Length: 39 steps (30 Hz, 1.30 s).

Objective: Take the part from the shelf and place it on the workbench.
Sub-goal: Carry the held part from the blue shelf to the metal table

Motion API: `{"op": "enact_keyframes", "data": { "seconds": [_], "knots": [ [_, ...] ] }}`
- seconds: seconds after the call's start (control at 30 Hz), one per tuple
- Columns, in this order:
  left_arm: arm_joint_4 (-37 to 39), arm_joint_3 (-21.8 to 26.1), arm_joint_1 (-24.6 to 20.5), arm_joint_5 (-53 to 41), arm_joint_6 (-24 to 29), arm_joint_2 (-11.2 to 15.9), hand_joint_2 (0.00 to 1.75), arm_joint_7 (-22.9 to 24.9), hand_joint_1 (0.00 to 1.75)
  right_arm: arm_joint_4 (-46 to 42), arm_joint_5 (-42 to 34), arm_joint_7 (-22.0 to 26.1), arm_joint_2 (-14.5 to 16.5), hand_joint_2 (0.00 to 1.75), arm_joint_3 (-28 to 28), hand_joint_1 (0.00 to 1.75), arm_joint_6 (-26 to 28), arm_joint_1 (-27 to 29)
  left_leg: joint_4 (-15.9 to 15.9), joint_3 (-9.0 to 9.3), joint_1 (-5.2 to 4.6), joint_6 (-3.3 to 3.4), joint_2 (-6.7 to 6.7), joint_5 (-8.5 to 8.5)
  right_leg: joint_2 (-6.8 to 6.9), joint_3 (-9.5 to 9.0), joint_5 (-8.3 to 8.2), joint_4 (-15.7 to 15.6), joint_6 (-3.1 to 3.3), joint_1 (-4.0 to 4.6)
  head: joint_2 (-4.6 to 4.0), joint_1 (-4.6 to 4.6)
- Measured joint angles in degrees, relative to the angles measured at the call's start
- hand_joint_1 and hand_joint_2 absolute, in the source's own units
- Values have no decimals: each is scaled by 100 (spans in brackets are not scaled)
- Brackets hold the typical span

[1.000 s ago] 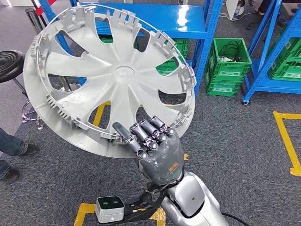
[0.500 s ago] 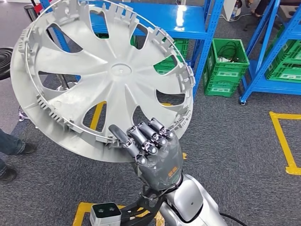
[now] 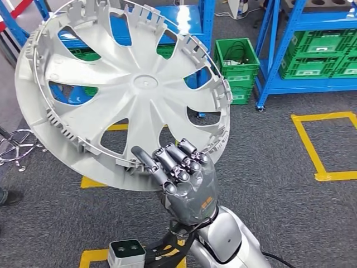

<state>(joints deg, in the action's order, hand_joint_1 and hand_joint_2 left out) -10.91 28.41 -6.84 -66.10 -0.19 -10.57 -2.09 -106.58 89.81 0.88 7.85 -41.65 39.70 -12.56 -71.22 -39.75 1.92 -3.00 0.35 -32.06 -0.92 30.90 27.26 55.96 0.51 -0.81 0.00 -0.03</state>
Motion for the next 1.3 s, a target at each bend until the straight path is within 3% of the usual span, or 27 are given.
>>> {"op": "enact_keyframes", "data": {
  "seconds": [0.03, 0.07, 0.1, 0.17, 0.2, 0.23, 0.3, 0.33, 0.4, 0.47, 0.53, 0.57, 0.6, 0.63, 0.7, 0.77, 0.83, 0.9, 0.97, 1.03, 1.07, 1.13, 1.2, 1.27, 1.3],
  "knots": [
    [0, -1, -10, 0, -2, 1, 175, 0, 0, 1, 0, 2, -3, 175, 2, 175, -1, 6, -192, -14, -10, 16, -14, -72, -69, 22, -17, 5, 0, 11, 0, -1],
    [0, -2, -11, -3, -3, 1, 175, 1, 0, 1, 0, 4, -7, 175, 1, 175, -1, 11, -143, 77, -17, 36, -21, -33, -147, 46, -34, 14, -8, 16, 0, -1],
    [0, -5, -3, -7, -3, 1, 175, 2, 0, 0, 0, 6, -9, 175, -1, 175, -1, 14, 136, 267, -21, 59, -43, 93, -231, 71, -50, 27, -22, 17, 0, -1],
    [0, -16, 25, -15, -3, 3, 175, 4, 0, -1, 0, 8, -10, 175, -3, 175, -1, 15, 956, 734, -14, 106, -244, 341, -385, 133, -78, 72, -66, 19, 0, -2],
    [0, -22, 39, -17, -4, 3, 175, 5, 0, -2, 0, 7, -10, 175, -3, 175, -1, 15, 1242, 878, -13, 125, -335, 403, -445, 169, -92, 92, -98, 21, 0, 0],
    [0, -28, 49, -17, -8, 6, 175, 6, 0, -1, 0, 5, -10, 175, -3, 175, 0, 14, 1386, 938, -18, 143, -401, 417, -489, 204, -108, 105, -133, 19, 0, 3],
    [0, -35, 54, -16, -22, 7, 175, 6, 0, -1, 0, 3, -12, 175, -3, 175, 1, 15, 1405, 913, -44, 198, -338, 444, -575, 277, -154, 93, -221, -3, 0, 7],
    [0, -37, 49, -15, -31, 3, 175, 6, 0, -1, -1, 4, -14, 175, -4, 175, 2, 17, 1420, 907, -50, 239, -276, 471, -558, 317, -155, 108, -253, -15, 0, 6],
    [0, -39, 45, -11, -48, -12, 175, 7, 0, -1, -4, 2, -20, 175, -13, 175, 1, 8, 1465, 891, -49, 330, -132, 522, -319, 503, 22, 384, -292, -11, -1, 43],
    [0, -40, 57, -2, -58, -16, 175, 8, 0, 1, -7, -5, -27, 175, -30, 175, -1, -2, 1475, 850, -70, 382, 20, 547, -18, 842, 415, 1103, -311, -4, -1, 88],
    [0, -39, 64, 3, -61, -12, 175, 8, 0, 1, -7, -14, -36, 175, -44, 175, -1, 0, 1470, 812, -97, 394, 177, 562, 62, 1093, 648, 1711, -329, -9, 0, 95],
    [0, -39, 63, 3, -62, -10, 175, 8, 0, 1, -7, -19, -42, 175, -48, 175, -1, 2, 1468, 803, -107, 393, 252, 567, 77, 1060, 611, 1721, -326, -9, 0, 95],
    [0, -39, 61, 3, -63, -10, 175, 8, 0, 1, -8, -24, -46, 175, -50, 175, -1, 3, 1464, 799, -115, 391, 322, 569, 105, 896, 478, 1487, -313, -5, 0, 96],
    [0, -39, 58, 3, -63, -11, 175, 8, 0, 1, -10, -31, -50, 175, -52, 175, -1, 3, 1459, 802, -122, 385, 387, 567, 181, 636, 301, 1075, -290, 3, 0, 96],
    [-1, -39, 56, 3, -64, -13, 175, 8, 0, 1, -14, -38, -51, 175, -55, 175, 0, -2, 1443, 801, -150, 348, 503, 563, 392, 185, 97, 314, -224, 50, 0, 92],
    [-2, -39, 57, 3, -65, -11, 175, 8, 0, 1, -13, -42, -51, 175, -60, 175, 0, -10, 1437, 795, -172, 288, 600, 572, 449, 72, 76, 81, -165, 87, 0, 87],
    [-4, -41, 51, 3, -66, -11, 175, 8, 0, 1, -13, -43, -51, 175, -62, 175, -1, -15, 1429, 793, -164, 226, 658, 566, 326, 100, 27, 72, -106, 73, 0, 85],
    [-7, -44, 45, 5, -67, -13, 175, 8, 0, 1, -11, -46, -51, 175, -62, 175, -1, -28, 1219, 714, -142, 164, 444, 388, 213, 114, -18, 51, -45, 44, 0, 64],
    [-9, -44, 45, 21, -67, -13, 175, 3, 0, 2, -7, -49, -51, 175, -63, 175, -1, -40, 577, 448, -126, 130, 125, 14, 99, 128, -43, 45, -8, 33, 0, 30],
    [-9, -40, 25, 40, -71, -12, 175, -2, 0, 4, -1, -52, -51, 175, -64, 175, -1, -41, -82, 176, -127, 129, 21, -228, -40, 141, -51, 53, 7, 43, 0, 18],
    [-9, -40, 13, 45, -74, -13, 175, -2, 0, 4, 2, -53, -51, 175, -64, 175, -1, -41, -176, 147, -129, 137, 4, -194, -123, 143, -52, 61, 8, 48, 0, 17],
    [-9, -41, 13, 44, -78, -14, 175, 1, 0, 5, 2, -51, -51, 175, -65, 175, -1, -40, 264, 356, -127, 171, -69, 169, -304, 140, -51, 83, 6, 50, 0, 16],
    [-9, -42, 37, 42, -79, -13, 175, 3, 0, 6, 3, -46, -51, 175, -66, 175, -1, -44, 944, 651, -108, 223, -344, 495, -469, 161, -48, 117, -17, 47, 0, 21],
    [-9, -42, 49, 41, -82, -9, 175, 3, 0, 7, 4, -44, -51, 175, -66, 175, -1, -54, 1267, 775, -100, 262, -515, 515, -599, 243, -69, 147, -83, 28, 0, 6],
    [-9, -42, 44, 41, -84, -9, 175, 3, 0, 8, 5, -44, -51, 175, -64, 175, -1, -57, 1318, 780, -107, 272, -481, 492, -660, 284, -88, 151, -128, 19, 0, -1]
  ]
}}
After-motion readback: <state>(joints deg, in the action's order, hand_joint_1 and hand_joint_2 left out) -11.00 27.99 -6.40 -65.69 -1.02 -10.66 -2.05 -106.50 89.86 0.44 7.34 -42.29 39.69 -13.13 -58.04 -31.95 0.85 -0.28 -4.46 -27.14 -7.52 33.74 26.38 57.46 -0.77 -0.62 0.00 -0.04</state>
